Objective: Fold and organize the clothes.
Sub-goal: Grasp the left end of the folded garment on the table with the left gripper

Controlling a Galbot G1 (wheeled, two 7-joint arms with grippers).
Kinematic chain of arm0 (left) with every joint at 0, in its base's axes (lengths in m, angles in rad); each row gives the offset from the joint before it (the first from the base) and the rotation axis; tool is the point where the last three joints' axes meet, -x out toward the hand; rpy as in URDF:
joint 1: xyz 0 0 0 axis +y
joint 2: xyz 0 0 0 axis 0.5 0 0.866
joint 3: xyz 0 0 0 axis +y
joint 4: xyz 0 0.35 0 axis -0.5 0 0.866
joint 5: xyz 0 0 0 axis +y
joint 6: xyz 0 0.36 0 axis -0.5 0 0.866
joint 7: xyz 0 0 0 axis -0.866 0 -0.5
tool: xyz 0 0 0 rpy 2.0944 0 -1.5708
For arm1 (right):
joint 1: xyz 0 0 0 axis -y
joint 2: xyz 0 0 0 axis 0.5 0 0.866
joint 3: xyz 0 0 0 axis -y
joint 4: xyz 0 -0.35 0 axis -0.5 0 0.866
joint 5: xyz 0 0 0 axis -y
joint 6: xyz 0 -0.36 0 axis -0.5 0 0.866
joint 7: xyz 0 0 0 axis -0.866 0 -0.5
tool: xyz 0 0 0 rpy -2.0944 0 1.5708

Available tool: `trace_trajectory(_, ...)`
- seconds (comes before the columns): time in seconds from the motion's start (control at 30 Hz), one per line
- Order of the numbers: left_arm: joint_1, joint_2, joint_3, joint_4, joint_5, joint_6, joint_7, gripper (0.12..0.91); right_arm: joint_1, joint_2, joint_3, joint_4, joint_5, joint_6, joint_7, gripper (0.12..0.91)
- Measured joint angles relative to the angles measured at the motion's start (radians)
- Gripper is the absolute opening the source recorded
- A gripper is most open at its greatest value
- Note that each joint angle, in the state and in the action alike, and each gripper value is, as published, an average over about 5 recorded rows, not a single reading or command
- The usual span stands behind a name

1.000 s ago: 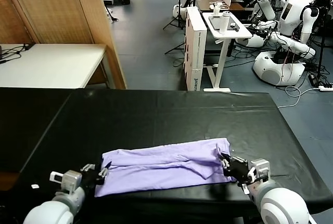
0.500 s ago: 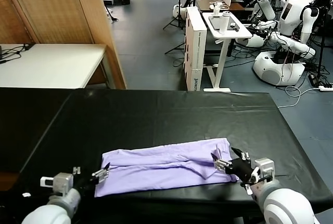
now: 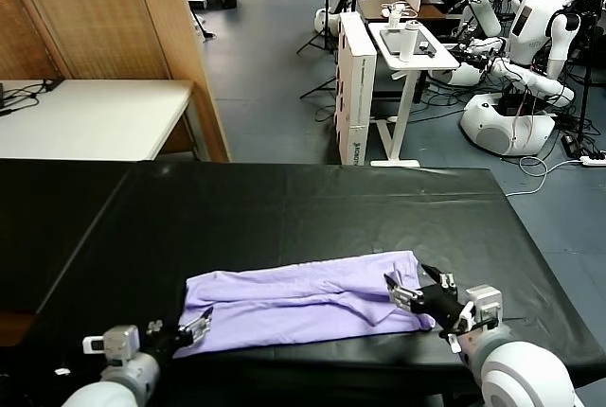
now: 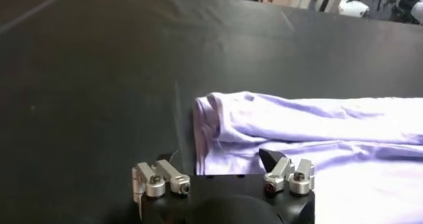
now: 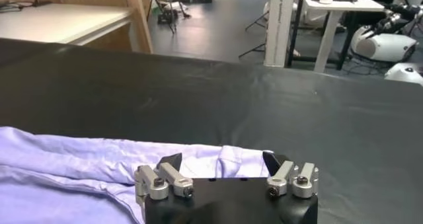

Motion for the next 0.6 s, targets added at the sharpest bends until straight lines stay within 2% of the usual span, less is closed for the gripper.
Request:
trace_trajectory(0.17, -0.007, 0.006, -0.007, -0.003, -0.006, 0.000, 0.005, 0.391, -0.009, 0.007, 0.000, 0.001, -0.002, 0.000, 0.002, 0.907)
trace_trajectory(0.27, -0.010, 0.006, -0.008, -0.004, -0.003, 0.000, 0.014, 0.265, -0.016, 0.010, 0.000, 0.005, -0.003, 0.000, 0.003, 0.907)
trace_trajectory(0.47, -0.008, 0.002, -0.004, -0.002, 0.016, 0.000, 0.039, 0.247, -0.029, 0.014, 0.005, 0.009, -0.006, 0.000, 0.010, 0.907)
trace_trajectory(0.6, -0.015, -0.004, -0.002, 0.003, 0.014, 0.000, 0.039, 0.258, -0.037, 0.018, 0.007, 0.009, -0.010, 0.000, 0.012, 0.907)
